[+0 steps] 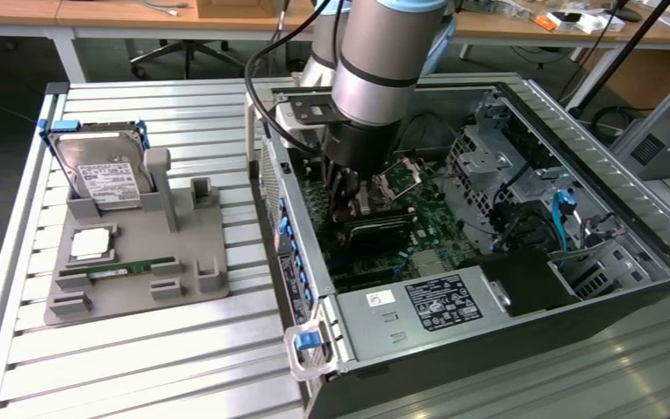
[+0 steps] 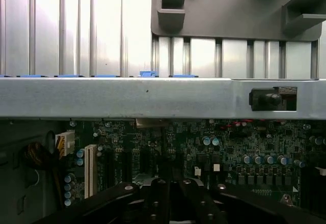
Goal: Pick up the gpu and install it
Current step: 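Press down on the gpu until it lock into place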
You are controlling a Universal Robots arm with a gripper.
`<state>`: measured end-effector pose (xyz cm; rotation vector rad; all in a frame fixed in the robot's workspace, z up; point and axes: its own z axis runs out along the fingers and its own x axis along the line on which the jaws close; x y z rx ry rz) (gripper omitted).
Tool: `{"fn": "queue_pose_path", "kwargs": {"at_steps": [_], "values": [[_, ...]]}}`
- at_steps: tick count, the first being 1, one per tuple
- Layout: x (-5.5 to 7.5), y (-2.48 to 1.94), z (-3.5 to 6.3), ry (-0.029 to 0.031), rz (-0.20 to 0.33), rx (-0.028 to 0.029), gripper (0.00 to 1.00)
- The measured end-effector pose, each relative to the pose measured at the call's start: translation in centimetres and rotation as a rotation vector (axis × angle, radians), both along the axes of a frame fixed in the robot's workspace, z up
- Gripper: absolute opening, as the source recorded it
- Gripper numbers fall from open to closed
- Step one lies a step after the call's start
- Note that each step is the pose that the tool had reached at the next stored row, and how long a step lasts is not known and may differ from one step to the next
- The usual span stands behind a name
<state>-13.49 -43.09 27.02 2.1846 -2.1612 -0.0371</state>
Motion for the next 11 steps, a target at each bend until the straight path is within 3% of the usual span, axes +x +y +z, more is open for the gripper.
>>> {"fn": "queue_pose_path", "kwargs": {"at_steps": [4,7,11], "values": [[0.0,0.08,0.54,-0.0036,0.0,0.0049,0.11],[0.0,0.04,2.1,-0.0023,0.0,-0.0019,0.11],[-0.3,0.06,2.6,-0.004,0.001,-0.0046,0.11]]}}
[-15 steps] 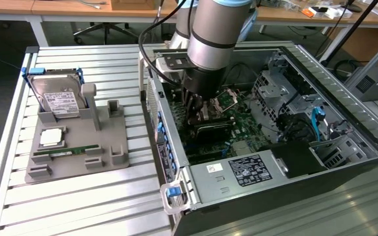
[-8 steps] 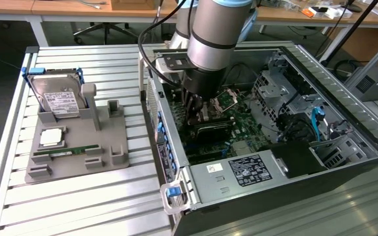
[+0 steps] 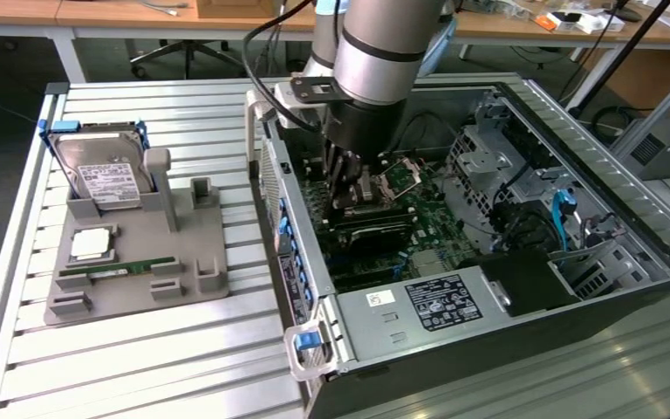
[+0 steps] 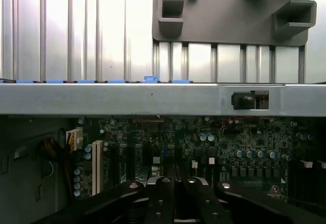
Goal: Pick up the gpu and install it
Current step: 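Press down on the gpu until it lock into place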
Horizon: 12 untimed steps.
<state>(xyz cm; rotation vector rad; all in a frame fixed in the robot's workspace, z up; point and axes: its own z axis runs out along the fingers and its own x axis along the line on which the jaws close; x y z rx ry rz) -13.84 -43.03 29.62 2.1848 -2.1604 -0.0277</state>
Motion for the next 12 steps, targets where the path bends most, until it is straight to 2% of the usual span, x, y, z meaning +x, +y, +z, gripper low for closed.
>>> {"fn": "queue_pose_path", "kwargs": {"at_steps": [4,6,8,11,12], "values": [[-0.6,0.0,-0.03,0.0001,0.0,-0.0003,0.11],[-1.2,0.0,-0.03,0.0,0.0,-0.0047,0.11],[-1.8,0.0,-0.03,-0.0008,0.0,-0.005,0.11],[-2.1,-0.17,-0.04,-0.0013,0.0,-0.0049,0.11],[-2.1,-0.35,-0.04,-0.0014,0.0,-0.005,0.11]]}}
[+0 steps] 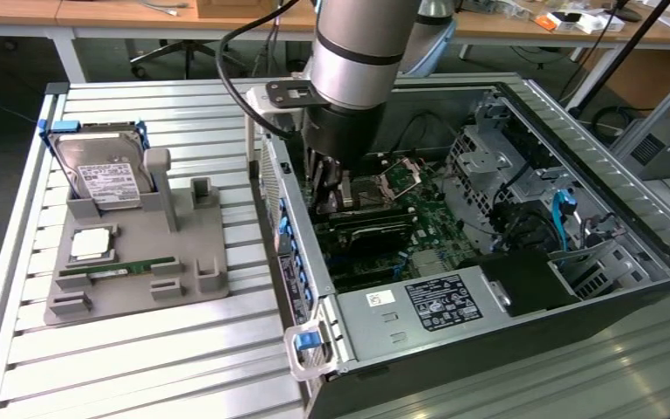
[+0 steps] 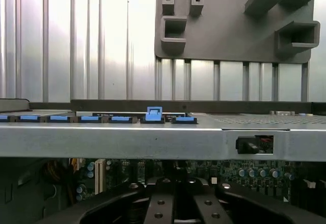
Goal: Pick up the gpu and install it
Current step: 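Press down on the gpu until it lock into place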
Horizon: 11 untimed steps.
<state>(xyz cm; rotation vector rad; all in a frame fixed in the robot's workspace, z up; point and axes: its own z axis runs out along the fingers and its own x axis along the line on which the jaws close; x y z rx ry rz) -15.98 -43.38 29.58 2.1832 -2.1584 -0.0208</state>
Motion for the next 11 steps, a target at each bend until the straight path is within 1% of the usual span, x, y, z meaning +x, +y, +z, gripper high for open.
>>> {"fn": "queue_pose_path", "kwargs": {"at_steps": [4,8,9,11], "values": [[-0.1,-0.43,0.01,0.0002,0.0,-0.0001,0.11],[-0.24,-0.49,0.01,0.0001,0.0,-0.0011,0.11],[-0.26,-0.47,0.0,0.0,0.0,-0.0023,0.11],[-0.29,-0.45,-0.01,-0.0001,0.0,-0.0071,0.11]]}}
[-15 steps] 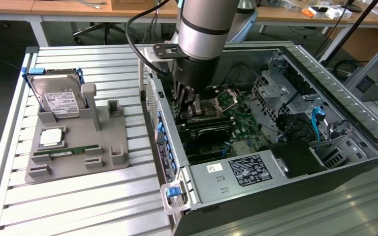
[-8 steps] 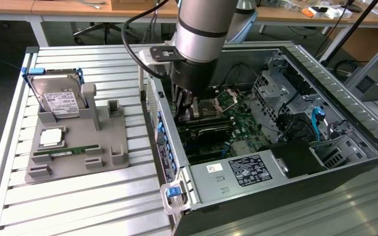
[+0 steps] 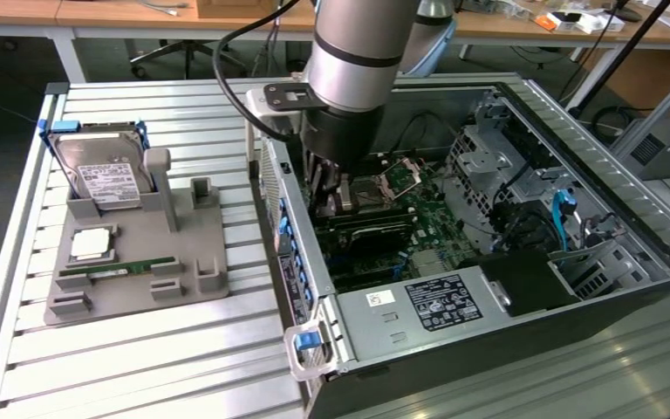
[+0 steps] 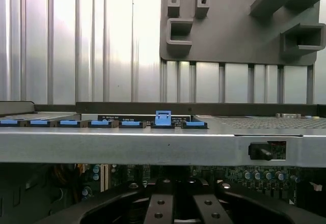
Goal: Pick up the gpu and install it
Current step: 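Press down on the gpu until it lock into place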
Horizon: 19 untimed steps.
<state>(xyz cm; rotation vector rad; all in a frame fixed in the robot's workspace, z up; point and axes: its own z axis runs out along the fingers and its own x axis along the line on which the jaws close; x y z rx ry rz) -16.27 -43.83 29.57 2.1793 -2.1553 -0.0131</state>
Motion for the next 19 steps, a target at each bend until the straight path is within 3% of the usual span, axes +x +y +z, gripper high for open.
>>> {"fn": "queue_pose_path", "kwargs": {"at_steps": [4,19], "values": [[-0.24,0.01,0.01,0.0001,0.0,-0.0032,0.11],[-0.87,0.01,0.0,-0.0001,0.0,-0.0044,0.11]]}}
